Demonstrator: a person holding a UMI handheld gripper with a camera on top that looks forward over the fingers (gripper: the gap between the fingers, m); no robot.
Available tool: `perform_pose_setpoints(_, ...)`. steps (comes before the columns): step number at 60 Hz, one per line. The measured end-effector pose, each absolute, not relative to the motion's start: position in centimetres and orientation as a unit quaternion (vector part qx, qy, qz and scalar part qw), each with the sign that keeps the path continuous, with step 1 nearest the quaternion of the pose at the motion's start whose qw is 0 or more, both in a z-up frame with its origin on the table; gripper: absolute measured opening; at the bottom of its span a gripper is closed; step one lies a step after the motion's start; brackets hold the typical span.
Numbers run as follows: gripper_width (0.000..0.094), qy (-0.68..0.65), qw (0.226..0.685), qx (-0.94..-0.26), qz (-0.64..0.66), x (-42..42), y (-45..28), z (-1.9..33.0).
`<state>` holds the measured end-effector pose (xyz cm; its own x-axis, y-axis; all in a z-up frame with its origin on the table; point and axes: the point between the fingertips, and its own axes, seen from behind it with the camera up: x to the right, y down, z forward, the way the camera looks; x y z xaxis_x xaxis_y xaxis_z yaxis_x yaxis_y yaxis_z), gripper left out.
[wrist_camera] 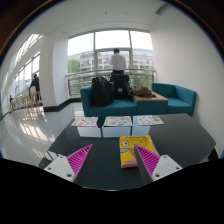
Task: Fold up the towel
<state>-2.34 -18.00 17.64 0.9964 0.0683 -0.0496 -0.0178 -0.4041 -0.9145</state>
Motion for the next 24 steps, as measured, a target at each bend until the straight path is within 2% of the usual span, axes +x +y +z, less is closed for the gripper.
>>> perform_pose_setpoints(8, 0.0833, -0.030, 0.555, -0.830, 0.036, -3.2, -20.0, 18.6)
perform_pose_setpoints(24, 0.0829, -0.042, 0.556, -0.829, 0.042, -4.3, -22.2, 18.5)
